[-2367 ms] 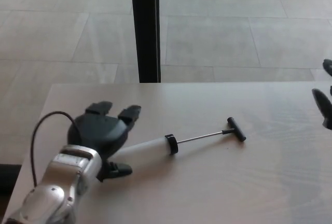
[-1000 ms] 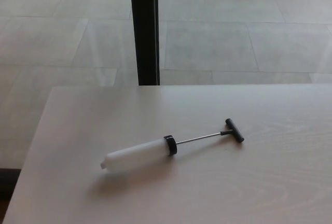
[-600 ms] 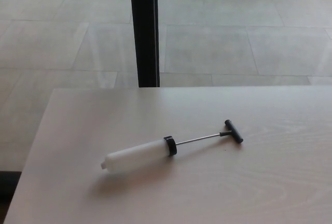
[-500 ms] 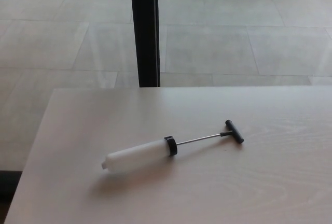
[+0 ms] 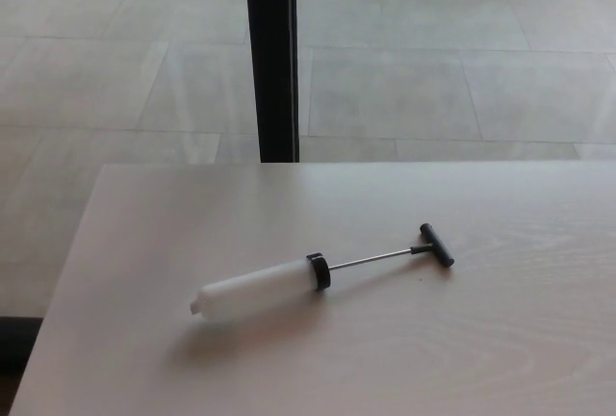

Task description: The robot uses its left hand to lift the air pump kept on the middle of the desk and use the right hand to pull out the handle

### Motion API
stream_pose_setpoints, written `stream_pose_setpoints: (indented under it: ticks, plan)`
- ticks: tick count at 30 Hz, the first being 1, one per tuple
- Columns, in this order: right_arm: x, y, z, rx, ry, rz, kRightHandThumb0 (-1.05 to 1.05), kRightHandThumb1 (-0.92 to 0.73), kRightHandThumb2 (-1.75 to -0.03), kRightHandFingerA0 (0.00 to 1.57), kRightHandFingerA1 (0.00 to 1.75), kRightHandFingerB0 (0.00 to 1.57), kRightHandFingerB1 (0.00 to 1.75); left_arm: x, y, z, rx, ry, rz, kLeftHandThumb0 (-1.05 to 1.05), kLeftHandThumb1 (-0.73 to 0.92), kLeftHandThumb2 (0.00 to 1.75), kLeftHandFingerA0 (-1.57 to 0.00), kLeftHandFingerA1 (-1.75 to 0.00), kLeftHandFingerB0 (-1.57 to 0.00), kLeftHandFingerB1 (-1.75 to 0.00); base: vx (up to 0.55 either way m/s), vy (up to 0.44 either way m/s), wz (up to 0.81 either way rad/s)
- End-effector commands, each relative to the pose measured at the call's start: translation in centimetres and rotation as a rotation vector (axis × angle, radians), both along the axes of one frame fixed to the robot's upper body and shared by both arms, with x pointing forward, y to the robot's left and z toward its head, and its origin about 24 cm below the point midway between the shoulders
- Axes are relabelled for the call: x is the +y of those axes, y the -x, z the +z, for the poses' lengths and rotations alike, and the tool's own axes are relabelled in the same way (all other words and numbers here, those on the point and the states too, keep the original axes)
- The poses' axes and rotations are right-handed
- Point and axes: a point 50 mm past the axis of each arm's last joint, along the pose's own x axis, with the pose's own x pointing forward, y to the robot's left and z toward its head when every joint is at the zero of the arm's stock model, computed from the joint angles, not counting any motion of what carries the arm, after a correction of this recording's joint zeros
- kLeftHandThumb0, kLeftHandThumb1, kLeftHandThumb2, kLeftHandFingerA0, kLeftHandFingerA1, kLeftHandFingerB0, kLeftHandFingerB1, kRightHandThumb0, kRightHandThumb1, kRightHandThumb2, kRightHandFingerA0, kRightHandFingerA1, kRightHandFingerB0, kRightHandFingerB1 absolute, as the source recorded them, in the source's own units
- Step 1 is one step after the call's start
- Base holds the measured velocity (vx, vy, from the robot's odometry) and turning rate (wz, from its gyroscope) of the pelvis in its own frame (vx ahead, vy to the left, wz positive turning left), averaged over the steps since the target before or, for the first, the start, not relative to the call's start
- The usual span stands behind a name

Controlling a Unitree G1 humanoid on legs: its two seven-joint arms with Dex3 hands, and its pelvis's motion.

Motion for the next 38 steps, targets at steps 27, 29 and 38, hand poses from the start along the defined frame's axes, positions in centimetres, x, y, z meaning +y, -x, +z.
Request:
stream_pose_setpoints:
  ticks: [27,29,38]
  plan:
    - [1.2,1.7,0.0,-0.027,0.021,0.021,-0.71,-0.60,-0.92,0.49,0.63,0.17,0.45,1.0,0.9,0.7,-0.028,-0.062,0.080,-0.56,0.54,0.89,-0.51,-0.80,-0.19,-0.56,0.00,0.000,0.00]
    - [1.1,1.3,0.0,-0.038,0.014,0.024,-0.71,-0.59,-0.92,0.49,0.63,0.17,0.45,0.9,0.7,0.6,-0.052,-0.049,0.097,-0.49,0.72,0.60,-0.44,-0.89,-0.18,-0.55,0.00,0.000,0.00]
    - [1.1,1.8,0.1,-0.033,0.008,0.033,-0.66,-0.73,-0.62,0.49,0.54,0.20,0.32,0.9,1.4,0.5,0.005,-0.069,0.065,-0.52,0.71,0.61,-0.53,-0.91,-0.07,-0.46,0.00,0.000,0.00]
